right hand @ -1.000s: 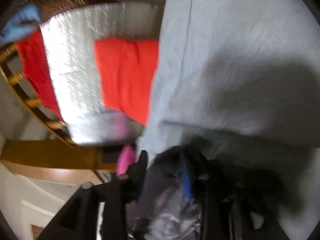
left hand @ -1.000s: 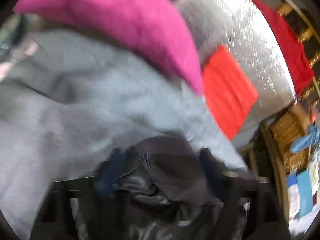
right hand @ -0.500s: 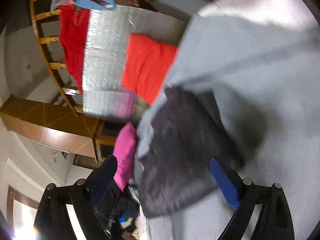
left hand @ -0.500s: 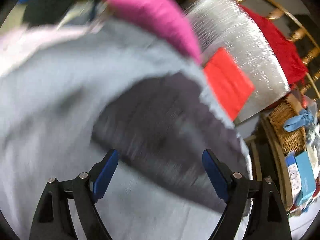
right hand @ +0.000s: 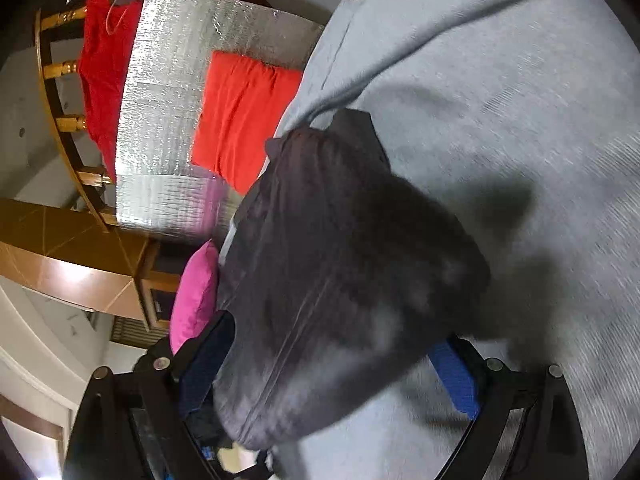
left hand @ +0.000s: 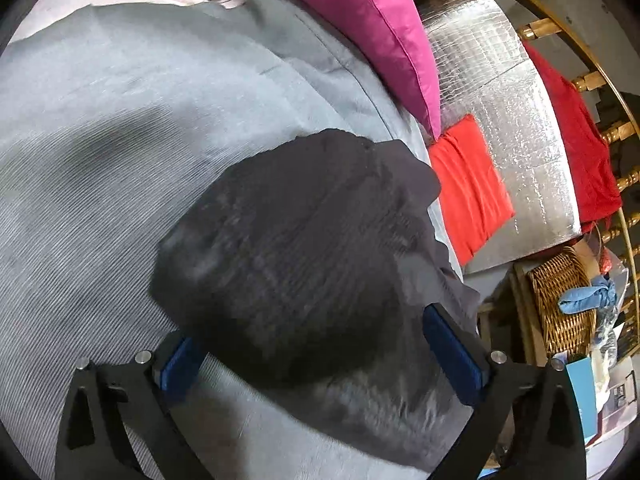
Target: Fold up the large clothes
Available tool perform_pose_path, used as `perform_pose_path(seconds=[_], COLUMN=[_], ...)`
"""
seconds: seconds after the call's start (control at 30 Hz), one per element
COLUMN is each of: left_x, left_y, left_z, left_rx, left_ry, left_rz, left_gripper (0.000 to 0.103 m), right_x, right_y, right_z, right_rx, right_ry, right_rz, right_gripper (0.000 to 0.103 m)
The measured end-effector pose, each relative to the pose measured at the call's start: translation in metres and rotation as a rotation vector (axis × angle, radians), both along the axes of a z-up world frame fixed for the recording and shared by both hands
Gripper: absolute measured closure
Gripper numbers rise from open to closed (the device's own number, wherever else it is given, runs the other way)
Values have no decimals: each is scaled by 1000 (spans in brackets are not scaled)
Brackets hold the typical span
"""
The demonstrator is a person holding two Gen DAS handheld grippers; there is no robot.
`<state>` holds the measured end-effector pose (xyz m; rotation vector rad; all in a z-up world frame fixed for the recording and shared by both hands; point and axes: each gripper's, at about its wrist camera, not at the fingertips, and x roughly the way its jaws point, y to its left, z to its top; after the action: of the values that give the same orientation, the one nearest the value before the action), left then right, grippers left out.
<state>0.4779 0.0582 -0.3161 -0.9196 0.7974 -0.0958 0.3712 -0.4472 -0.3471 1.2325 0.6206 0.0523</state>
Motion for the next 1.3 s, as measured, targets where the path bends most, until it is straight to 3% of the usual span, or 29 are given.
perform_pose_path(seconds=[0.23,0.27,0.3,0.4,0.5,0.77,0.9,1.1,1.17,1.2,1.27,1.3], left_x=[14,13,12,11,6,-30,-64,-142,-164,-172,-179,-183], left_y=[3,4,4,8,10,13,13,22,26,30,41,47], left_z=[-2,-1,-2,-3,10,58,61,55,46,35,11,8], left_rx=[-14,-1,29,27,39,97,121,159,174,185,112,58], left_ry=[-12,-15,2,2,-24,-54,-20,9,28,75,189,213], left_rz=[40,49,62,63,48,10,-24,-51,-42,-42,-44,-34], left_gripper=[5,20,28,48,61,67,67,67,59,56,45,43], right_x=[19,20,21,19,13,-26,-61,-138,-162,-166,-175,-178], right_y=[-19,-19,-21,-23,-13,-6,-2,7,15,16,16,14], right_z=[-10,-8,-9,-11,11,39,48,37,29,24,8,5], right_rx=[2,-8,-20,-17,-124,-186,-200,-162,-174,-177,-132,-110], right_ry=[10,23,37,44,18,-9,18,36,63,86,169,200], right_rz=[-7,-21,-26,-21,-17,1,22,42,81,101,133,135], right_gripper=[9,20,41,57,66,69,69,69,69,65,60,40])
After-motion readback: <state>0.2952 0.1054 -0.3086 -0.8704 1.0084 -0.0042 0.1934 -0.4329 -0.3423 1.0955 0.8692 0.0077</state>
